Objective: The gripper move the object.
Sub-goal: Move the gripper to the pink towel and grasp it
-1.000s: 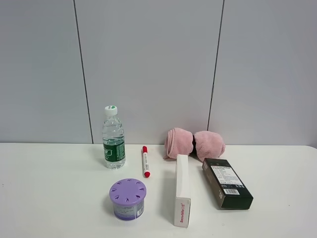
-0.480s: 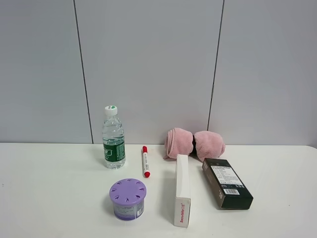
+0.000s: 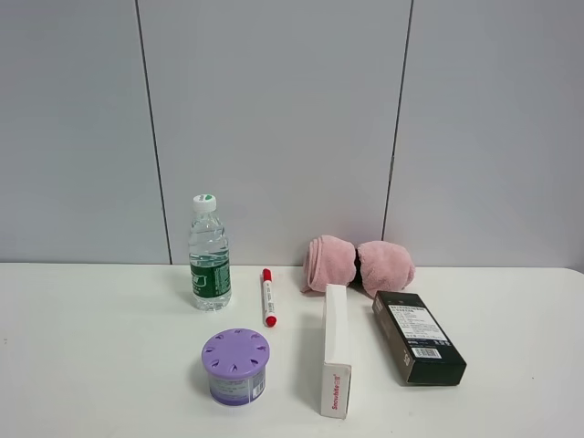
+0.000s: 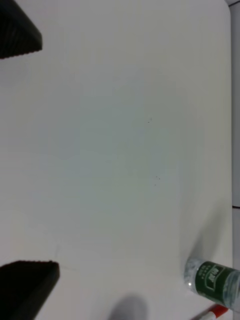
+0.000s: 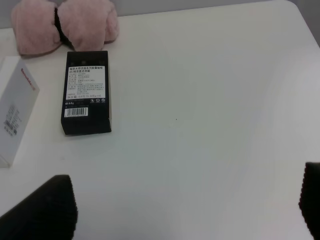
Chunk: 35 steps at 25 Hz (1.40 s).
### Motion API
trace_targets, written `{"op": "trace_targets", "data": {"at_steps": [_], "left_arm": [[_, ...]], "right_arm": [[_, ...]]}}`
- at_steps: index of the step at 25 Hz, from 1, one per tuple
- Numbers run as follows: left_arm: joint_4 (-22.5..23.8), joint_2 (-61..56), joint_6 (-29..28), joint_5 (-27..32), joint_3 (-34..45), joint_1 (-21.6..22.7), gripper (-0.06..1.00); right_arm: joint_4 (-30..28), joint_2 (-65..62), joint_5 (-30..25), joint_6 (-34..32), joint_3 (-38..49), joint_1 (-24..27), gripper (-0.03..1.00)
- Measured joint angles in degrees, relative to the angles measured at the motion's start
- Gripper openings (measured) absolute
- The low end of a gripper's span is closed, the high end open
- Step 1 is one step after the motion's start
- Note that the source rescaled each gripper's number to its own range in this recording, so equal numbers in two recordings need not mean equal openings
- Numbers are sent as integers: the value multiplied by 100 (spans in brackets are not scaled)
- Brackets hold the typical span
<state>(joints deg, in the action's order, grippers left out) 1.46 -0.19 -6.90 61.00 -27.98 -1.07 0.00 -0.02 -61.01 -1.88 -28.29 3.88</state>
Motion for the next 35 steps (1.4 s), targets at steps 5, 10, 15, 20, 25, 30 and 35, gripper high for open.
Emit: {"op": "trace_targets", "data": {"at_steps": [5,10,15,20,25,30,35], "left_arm": [[0,0,0,0,0,0,100],[0,0,0,0,0,0,100],[0,0,0,0,0,0,100],[0,0,0,0,0,0,100],[0,0,0,0,0,0,100],[0,0,0,0,0,0,100],[0,0,0,0,0,0,100]], "right_arm": [[0,0,0,0,0,0,93],[0,0,0,0,0,0,93],[0,0,0,0,0,0,93],[112,0,0,16,0,0,93],[757,295,314,699,-199,0,93],[2164,1447,839,1987,-1299,0,93],[3320,3063,955,3261,-2641,0,93]]}}
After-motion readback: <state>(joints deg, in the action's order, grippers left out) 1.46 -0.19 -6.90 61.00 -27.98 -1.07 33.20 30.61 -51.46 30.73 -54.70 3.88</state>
